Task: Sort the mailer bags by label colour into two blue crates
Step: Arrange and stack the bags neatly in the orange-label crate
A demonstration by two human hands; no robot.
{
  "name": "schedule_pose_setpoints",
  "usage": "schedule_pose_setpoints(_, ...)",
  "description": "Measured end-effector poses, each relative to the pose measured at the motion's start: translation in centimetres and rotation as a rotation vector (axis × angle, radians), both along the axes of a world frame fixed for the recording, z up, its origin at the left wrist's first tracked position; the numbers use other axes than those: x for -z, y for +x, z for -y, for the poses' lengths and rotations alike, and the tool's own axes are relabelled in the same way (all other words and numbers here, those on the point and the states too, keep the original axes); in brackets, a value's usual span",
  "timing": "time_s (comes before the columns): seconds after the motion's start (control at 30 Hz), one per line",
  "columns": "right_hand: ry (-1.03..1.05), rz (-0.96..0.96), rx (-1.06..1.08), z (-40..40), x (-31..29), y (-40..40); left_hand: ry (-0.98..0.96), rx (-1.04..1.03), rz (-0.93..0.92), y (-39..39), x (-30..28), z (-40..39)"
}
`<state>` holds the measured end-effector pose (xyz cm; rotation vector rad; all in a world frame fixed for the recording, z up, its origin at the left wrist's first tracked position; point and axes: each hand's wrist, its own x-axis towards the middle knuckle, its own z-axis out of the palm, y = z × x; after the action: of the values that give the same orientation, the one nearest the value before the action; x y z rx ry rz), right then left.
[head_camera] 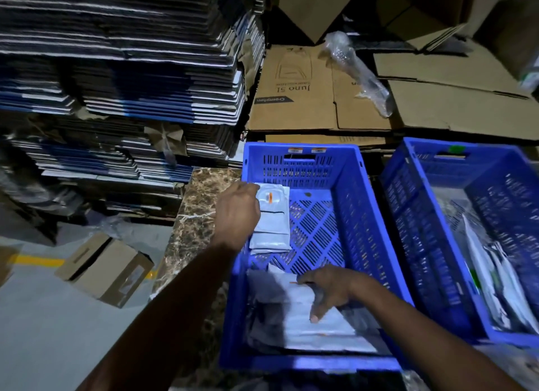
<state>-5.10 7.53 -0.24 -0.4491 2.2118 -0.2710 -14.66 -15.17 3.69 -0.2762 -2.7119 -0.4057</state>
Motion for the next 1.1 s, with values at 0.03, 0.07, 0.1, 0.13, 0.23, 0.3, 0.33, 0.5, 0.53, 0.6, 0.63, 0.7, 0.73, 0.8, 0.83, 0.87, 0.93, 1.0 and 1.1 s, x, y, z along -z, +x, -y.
schedule_pose_setpoints(0.03, 0.024, -0.067, -0.022, 0.2, 0.1, 0.4, -0.016, 0.018, -0.013, 0.2, -0.1, 0.0)
schedule_pose_setpoints(0.07, 0.038, -0.131, -0.036, 0.4, 0.1, 0.5, -0.037, 0.033, -0.015, 0.3, 0.1, 0.1)
schedule_pose_setpoints(0.1, 0.038, -0.170, -0.040, 0.5, 0.0, 0.4, -0.063, 0.049, -0.008, 0.3, 0.1, 0.1)
schedule_pose_setpoints(0.13, 0.013, -0.189, -0.036, 0.4, -0.2, 0.2, -0.093, 0.069, 0.002, 0.4, 0.1, 0.2)
schedule_pose_setpoints(0.23, -0.151, -0.211, 0.040, -0.7, -0.8, -0.1, -0.210, 0.172, 0.124, 0.9, 0.0, -0.1)
schedule_pose_setpoints(0.3, -0.278, -0.324, 0.066, -1.6, -1.2, -0.1, -0.234, 0.299, 0.284, 1.6, 0.4, -0.9)
schedule_pose_setpoints(0.33, -0.320, -0.418, 0.062, -2.0, -1.4, -0.1, -0.209, 0.359, 0.383, 2.1, 0.8, -1.3)
schedule_pose_setpoints(0.5, -0.719, -0.742, 0.445, -2.3, -3.4, -0.4, 0.558, 0.296, 0.908, 3.3, 1.4, -4.5)
schedule_pose_setpoints(0.53, -0.765, -0.741, 0.521, -2.1, -3.3, -0.6, 0.787, 0.194, 0.988, 3.4, 1.5, -5.1)
schedule_pose_setpoints(0.6, -0.825, -0.723, 0.636, -1.9, -2.5, -0.9, 1.167, 0.001, 1.045, 3.7, 2.1, -6.2)
schedule_pose_setpoints(0.63, -0.846, -0.723, 0.686, -1.8, -1.9, -1.1, 1.294, -0.066, 1.005, 3.7, 2.7, -6.5)
schedule_pose_setpoints(0.7, -0.862, -0.714, 0.829, -1.6, -1.9, -1.2, 1.375, -0.116, 0.854, 3.7, 3.6, -6.8)
schedule_pose_setpoints(0.73, -0.902, -0.627, 0.944, -1.6, -2.2, -1.2, 1.356, -0.118, 0.749, 3.6, 3.9, -6.9)
schedule_pose_setpoints(0.8, -1.031, -0.278, 1.121, -1.3, -2.7, -1.2, 1.275, -0.114, 0.557, 2.9, 4.2, -6.9)
schedule_pose_setpoints(0.83, -1.062, -0.135, 1.127, -1.3, -2.8, -1.2, 1.244, -0.109, 0.489, 2.3, 4.2, -6.9)
schedule_pose_setpoints(0.87, -1.032, -0.122, 1.060, -1.3, -2.6, -1.3, 1.212, -0.090, 0.441, 1.5, 4.4, -7.0)
schedule_pose_setpoints(0.93, -0.889, -0.313, 0.949, -1.0, -1.2, -2.1, 1.106, -0.055, 0.390, -0.1, 4.8, -7.5)
schedule_pose_setpoints(1.0, -0.710, -0.494, 1.016, -0.4, 0.4, -4.1, 0.957, -0.054, 0.358, -1.9, 5.9, -7.8)
schedule_pose_setpoints(1.1, -0.488, -0.606, 1.069, 0.0, 2.2, -7.8, 0.490, -0.057, 0.340, -4.2, 8.8, -7.4)
